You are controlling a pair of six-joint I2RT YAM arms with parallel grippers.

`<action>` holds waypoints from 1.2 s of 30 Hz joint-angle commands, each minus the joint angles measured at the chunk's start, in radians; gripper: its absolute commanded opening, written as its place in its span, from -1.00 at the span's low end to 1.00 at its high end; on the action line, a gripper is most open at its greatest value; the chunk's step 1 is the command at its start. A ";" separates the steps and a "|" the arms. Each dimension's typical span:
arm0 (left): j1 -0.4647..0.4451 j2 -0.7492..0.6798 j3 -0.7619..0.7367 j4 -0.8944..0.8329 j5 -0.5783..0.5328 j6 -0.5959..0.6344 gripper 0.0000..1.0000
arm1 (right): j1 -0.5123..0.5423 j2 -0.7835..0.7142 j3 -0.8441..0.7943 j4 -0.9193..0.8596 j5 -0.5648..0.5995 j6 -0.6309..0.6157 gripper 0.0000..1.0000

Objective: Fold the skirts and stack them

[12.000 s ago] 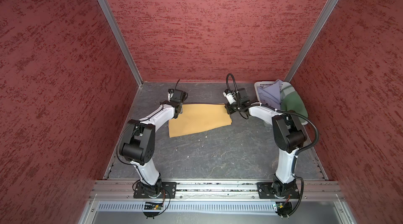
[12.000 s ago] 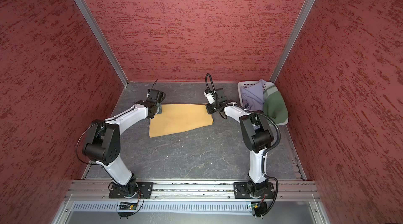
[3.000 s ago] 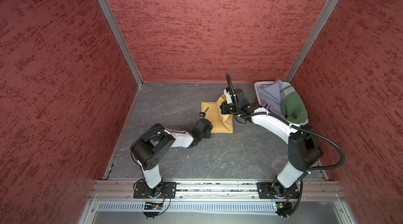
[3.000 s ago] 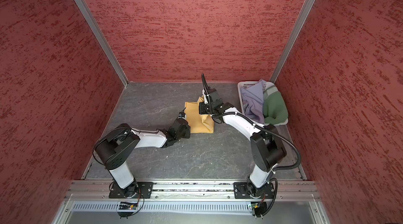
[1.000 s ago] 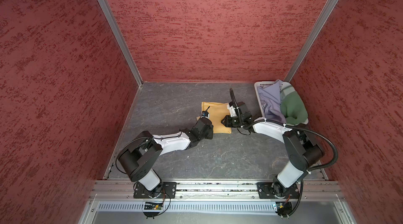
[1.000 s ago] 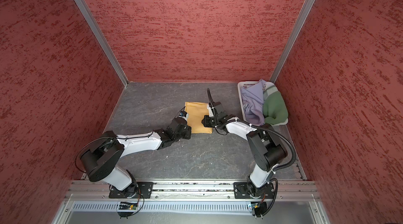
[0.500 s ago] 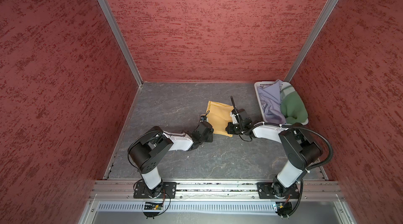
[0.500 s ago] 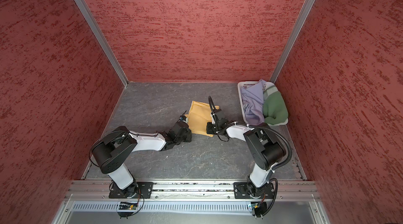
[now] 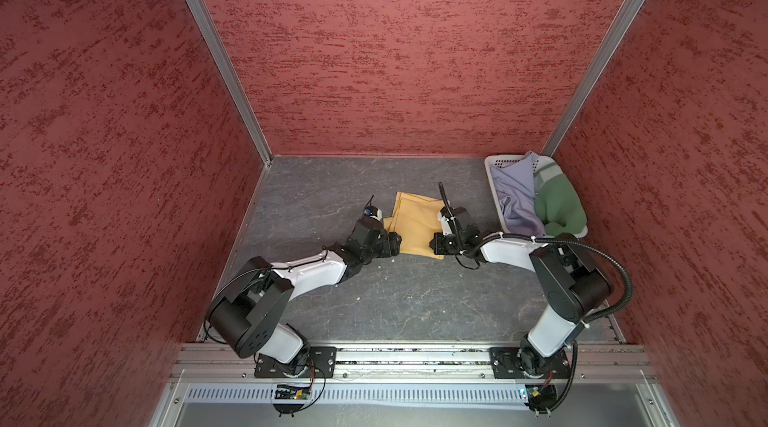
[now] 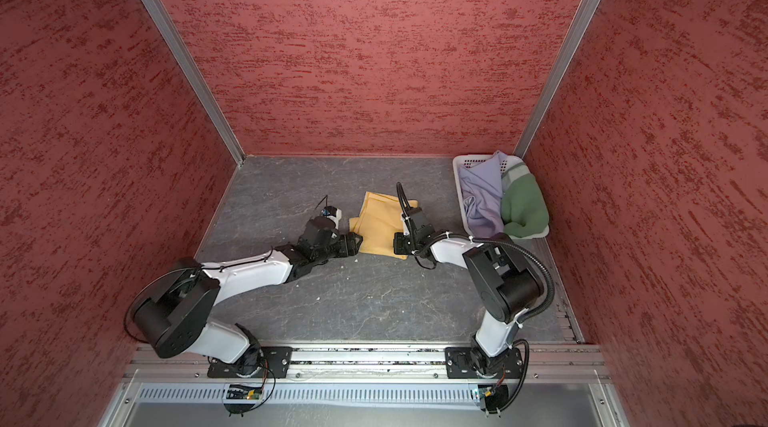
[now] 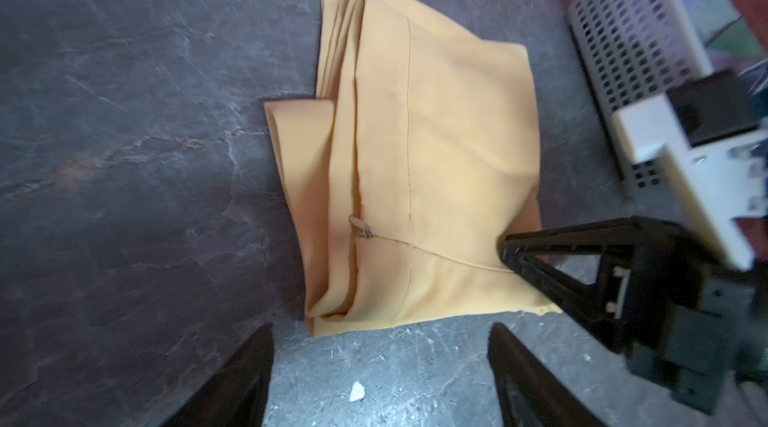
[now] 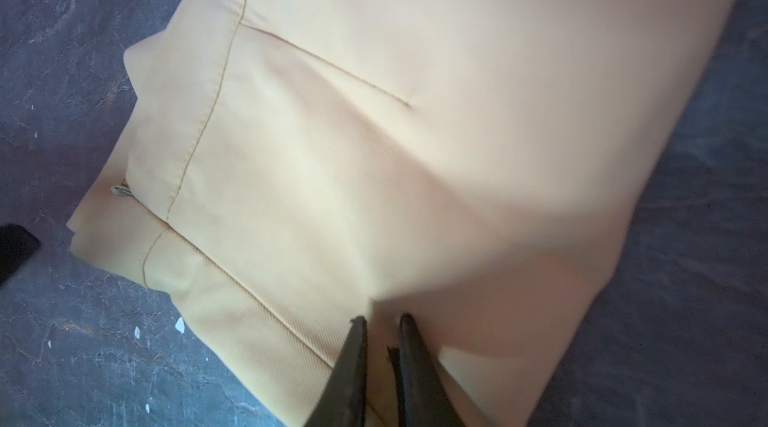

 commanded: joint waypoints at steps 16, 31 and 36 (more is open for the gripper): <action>0.104 0.350 0.364 -0.276 0.223 0.061 0.74 | -0.002 0.009 -0.016 -0.027 0.042 -0.027 -0.61; 0.057 0.483 0.442 -0.290 0.221 0.039 -0.07 | -0.002 0.019 -0.002 -0.014 0.026 -0.023 -0.61; 0.066 0.496 0.451 -0.295 0.185 0.039 -0.66 | -0.002 0.011 0.001 -0.010 0.025 -0.024 -0.58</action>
